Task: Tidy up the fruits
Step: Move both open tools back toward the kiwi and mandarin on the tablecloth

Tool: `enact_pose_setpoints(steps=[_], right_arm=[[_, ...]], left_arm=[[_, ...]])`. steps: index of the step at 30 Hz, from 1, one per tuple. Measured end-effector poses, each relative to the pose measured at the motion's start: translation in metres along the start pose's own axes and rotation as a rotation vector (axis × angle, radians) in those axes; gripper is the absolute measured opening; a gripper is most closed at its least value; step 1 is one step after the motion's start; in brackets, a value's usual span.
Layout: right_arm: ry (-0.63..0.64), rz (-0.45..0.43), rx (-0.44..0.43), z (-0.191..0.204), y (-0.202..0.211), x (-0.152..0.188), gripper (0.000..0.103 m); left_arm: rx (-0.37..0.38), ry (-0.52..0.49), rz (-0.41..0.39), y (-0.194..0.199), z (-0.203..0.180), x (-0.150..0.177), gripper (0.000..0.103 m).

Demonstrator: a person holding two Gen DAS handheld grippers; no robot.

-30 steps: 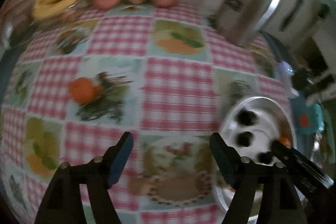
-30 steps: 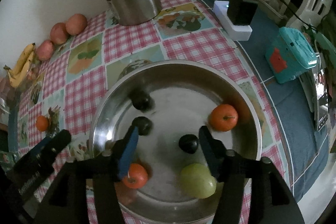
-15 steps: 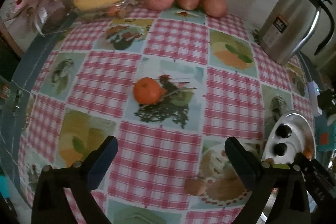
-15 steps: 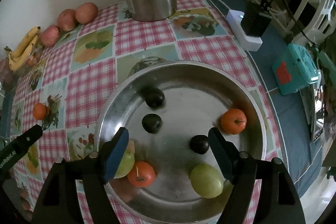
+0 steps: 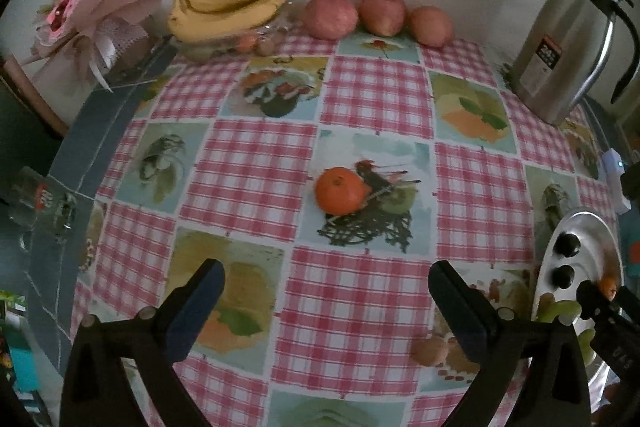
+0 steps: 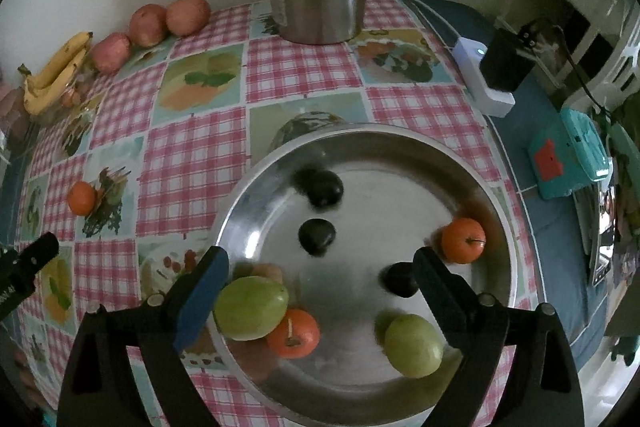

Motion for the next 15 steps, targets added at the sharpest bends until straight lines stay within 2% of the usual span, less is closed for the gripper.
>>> enact_pose_setpoints(steps=[15], right_arm=[[0.097, 0.003, -0.035, 0.05, 0.002, 0.002, 0.094]], left_arm=[[-0.079, -0.031, -0.004, 0.001, 0.031, -0.002, 0.103]])
Point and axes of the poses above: each gripper's, at about its wrist camera, not at the fingertips, and y roughly against the way its jaws point, z to its left, x to its underside, the point moved 4 cm from there along -y, roughly the way its jaws point, and after that the axes turned 1 degree about z, right-handed, at the moved point
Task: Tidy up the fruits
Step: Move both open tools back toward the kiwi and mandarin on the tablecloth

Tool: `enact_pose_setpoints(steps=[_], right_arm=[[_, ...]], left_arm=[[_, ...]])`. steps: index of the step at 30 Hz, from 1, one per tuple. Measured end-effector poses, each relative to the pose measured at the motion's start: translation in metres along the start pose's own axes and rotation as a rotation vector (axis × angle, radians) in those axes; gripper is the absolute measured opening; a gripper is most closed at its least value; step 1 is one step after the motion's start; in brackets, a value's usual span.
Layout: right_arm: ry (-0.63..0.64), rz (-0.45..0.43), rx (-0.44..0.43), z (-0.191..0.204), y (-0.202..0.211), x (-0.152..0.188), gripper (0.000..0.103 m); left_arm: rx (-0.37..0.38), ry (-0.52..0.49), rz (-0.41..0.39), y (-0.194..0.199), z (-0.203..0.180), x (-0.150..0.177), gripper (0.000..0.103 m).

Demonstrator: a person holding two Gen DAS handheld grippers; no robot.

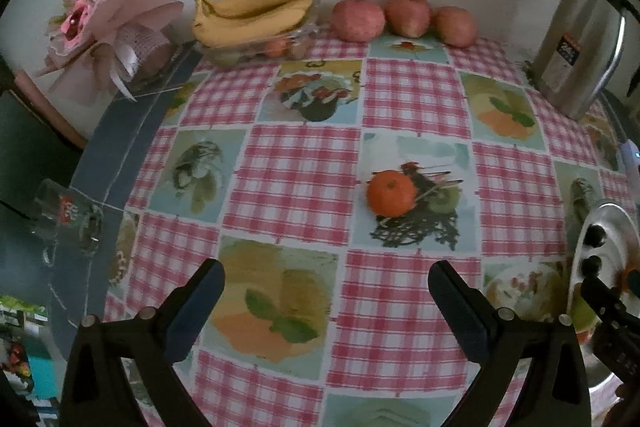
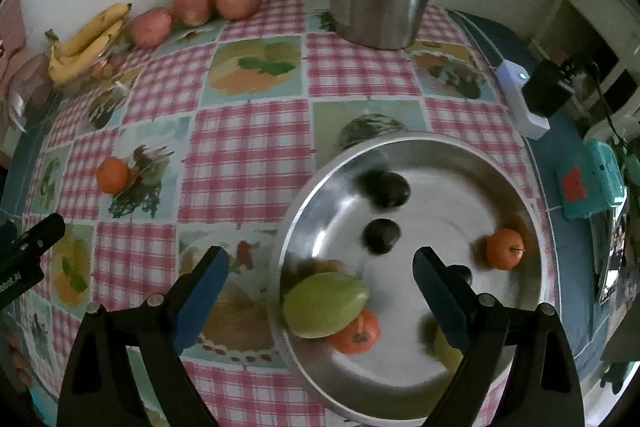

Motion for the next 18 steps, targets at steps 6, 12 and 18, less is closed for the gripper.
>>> enact_pose_setpoints(steps=[6, 12, 18], right_arm=[[0.026, 0.0, -0.031, 0.022, 0.001, 0.0, 0.094], [0.067, 0.003, -0.09, 0.051, 0.004, 0.001, 0.094], [0.119, 0.023, -0.119, 0.076, -0.001, 0.008, 0.094]], left_arm=[[0.003, 0.04, 0.015, -0.004, 0.019, 0.001, 0.103], [0.03, 0.073, 0.044, -0.008, 0.027, 0.004, 0.103], [0.052, 0.073, 0.1, -0.022, 0.019, 0.014, 0.103]])
Point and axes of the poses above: each gripper's, at about its wrist camera, not at the fingertips, and y roughly against the way its jaws point, z to its left, x to its underside, the point moved 4 cm from there along -y, roughly the way its jaws point, and after that the axes turned 1 degree about z, right-handed, at the moved point
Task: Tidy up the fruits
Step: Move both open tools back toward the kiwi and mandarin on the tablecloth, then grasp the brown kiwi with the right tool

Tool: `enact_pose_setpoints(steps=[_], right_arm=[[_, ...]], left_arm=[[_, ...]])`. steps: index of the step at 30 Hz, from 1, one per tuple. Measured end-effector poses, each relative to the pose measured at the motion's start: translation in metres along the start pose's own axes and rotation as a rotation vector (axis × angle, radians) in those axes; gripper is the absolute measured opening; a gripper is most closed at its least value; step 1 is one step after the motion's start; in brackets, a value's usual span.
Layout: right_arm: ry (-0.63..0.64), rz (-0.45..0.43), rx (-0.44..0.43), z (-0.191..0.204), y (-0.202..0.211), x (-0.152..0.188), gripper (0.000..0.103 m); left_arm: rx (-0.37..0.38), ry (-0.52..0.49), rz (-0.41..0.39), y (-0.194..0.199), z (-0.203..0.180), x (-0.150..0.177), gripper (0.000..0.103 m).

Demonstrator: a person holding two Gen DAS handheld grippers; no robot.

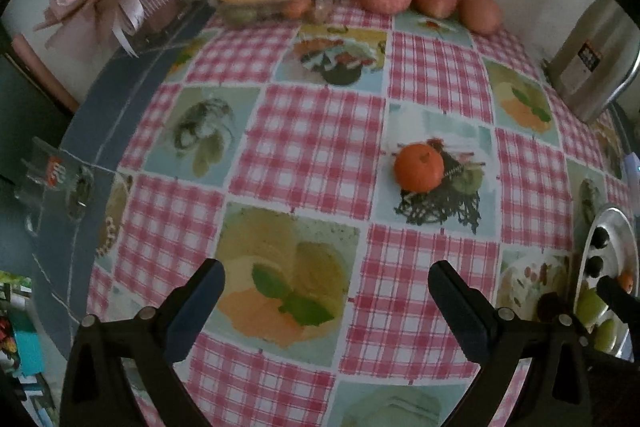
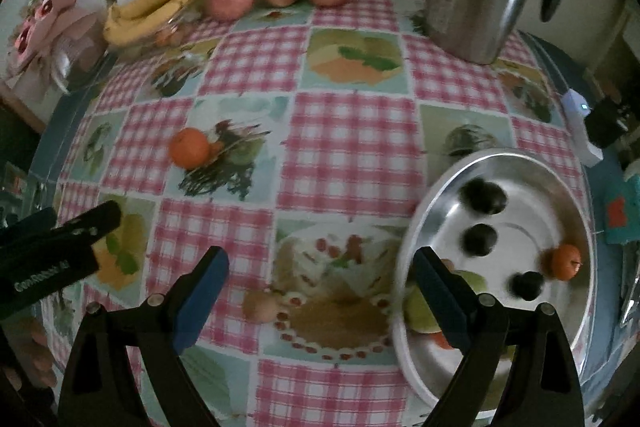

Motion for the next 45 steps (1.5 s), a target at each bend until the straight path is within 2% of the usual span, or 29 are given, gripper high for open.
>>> enact_pose_setpoints(steps=[10, 12, 14, 15, 17, 19, 25, 32, 38, 42, 45], right_arm=[[0.022, 0.049, -0.023, 0.011, -0.02, 0.012, 0.092], [0.02, 0.063, -0.027, 0.01, -0.024, 0.015, 0.085], [0.022, 0.078, -0.028, 0.01, -0.028, 0.018, 0.072], [0.023, 0.088, -0.027, 0.011, -0.03, 0.02, 0.07], [0.024, 0.107, -0.036, 0.013, -0.035, 0.023, 0.06], [0.029, 0.124, -0.049, 0.016, -0.039, 0.026, 0.053], [0.06, 0.149, -0.084, 0.027, -0.043, 0.029, 0.048], [0.095, 0.163, -0.102, 0.037, -0.045, 0.031, 0.032], [0.087, 0.169, -0.1, 0.03, -0.045, 0.03, 0.028], [0.062, 0.133, -0.127, 0.024, -0.038, 0.022, 0.028], [0.046, 0.103, -0.1, 0.014, -0.033, 0.015, 0.028]], left_arm=[[0.026, 0.044, 0.075, -0.022, 0.002, 0.015, 0.103], [0.028, 0.048, 0.08, -0.023, 0.003, 0.016, 0.103], [0.034, 0.047, 0.084, -0.024, 0.002, 0.016, 0.103], [0.036, 0.045, 0.087, -0.025, 0.001, 0.017, 0.103], [0.041, 0.047, 0.093, -0.027, -0.001, 0.017, 0.103], [0.049, 0.06, 0.099, -0.028, -0.001, 0.017, 0.103], [0.06, 0.071, 0.111, -0.033, 0.0, 0.018, 0.103], [0.066, 0.059, 0.111, -0.032, -0.006, 0.016, 0.103], [0.076, 0.066, 0.109, -0.031, -0.008, 0.016, 0.103], [0.098, 0.09, 0.1, -0.031, -0.007, 0.012, 0.103], [0.116, 0.107, 0.106, -0.034, -0.008, 0.009, 0.102]])
Point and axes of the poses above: each gripper's, at about its wrist camera, not at the fingertips, and y roughly against the way its jaws point, z to its left, x to its underside, the point moved 4 cm from there along -y, roughly the way its jaws point, and after that the axes turned 1 degree about z, right-handed, at the moved point
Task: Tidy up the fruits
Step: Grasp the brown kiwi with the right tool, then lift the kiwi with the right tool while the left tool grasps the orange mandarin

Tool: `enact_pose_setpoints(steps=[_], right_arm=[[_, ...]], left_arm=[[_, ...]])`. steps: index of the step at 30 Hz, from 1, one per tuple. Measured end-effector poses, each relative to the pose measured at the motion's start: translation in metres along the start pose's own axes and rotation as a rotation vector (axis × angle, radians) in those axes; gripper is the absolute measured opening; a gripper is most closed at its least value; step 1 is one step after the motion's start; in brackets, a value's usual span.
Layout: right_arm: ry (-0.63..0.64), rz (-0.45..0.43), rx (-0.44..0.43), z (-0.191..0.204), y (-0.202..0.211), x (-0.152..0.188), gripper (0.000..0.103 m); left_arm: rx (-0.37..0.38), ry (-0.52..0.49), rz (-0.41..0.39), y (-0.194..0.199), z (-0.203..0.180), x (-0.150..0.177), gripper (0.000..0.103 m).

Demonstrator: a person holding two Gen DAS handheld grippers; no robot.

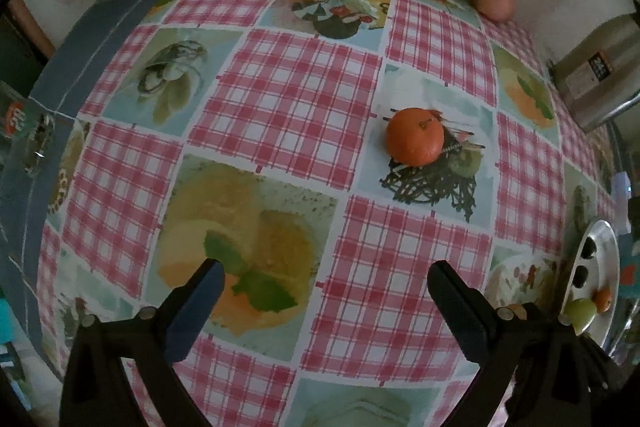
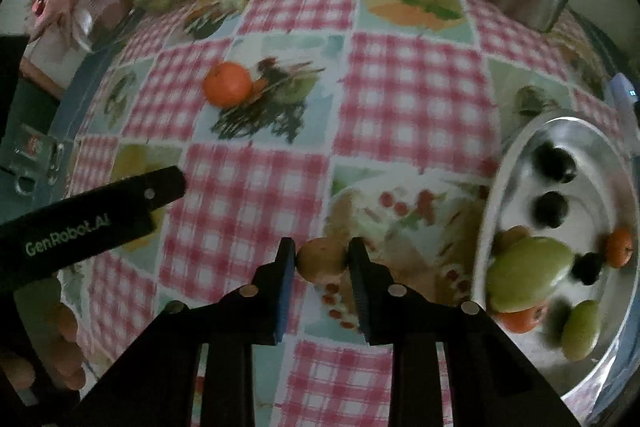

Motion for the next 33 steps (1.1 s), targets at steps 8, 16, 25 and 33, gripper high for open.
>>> enact_pose_setpoints(steps=[8, 16, 25, 33], right_arm=[[-0.08, -0.064, 0.021, -0.021, 0.006, -0.002, 0.028], [-0.123, -0.157, 0.036, -0.035, 0.015, -0.017, 0.028], [-0.093, -0.175, 0.043, -0.031, 0.016, -0.021, 0.028], [-0.075, -0.173, 0.05, -0.029, 0.015, -0.022, 0.028]], left_arm=[[0.07, 0.016, -0.024, -0.007, -0.009, -0.01, 0.099], [0.118, -0.029, -0.144, -0.006, -0.027, -0.035, 0.084], [0.13, -0.081, -0.228, -0.012, -0.041, -0.051, 0.071], [0.104, -0.085, -0.192, -0.03, -0.041, -0.05, 0.061]])
Point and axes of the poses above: each gripper's, at about its wrist camera, not at the fingertips, and y roughly against the way its jaws point, z to its left, x to its underside, the point moved 4 cm from there along -y, roughly the way its jaws point, and after that the axes turned 1 degree about z, right-handed, at the moved point
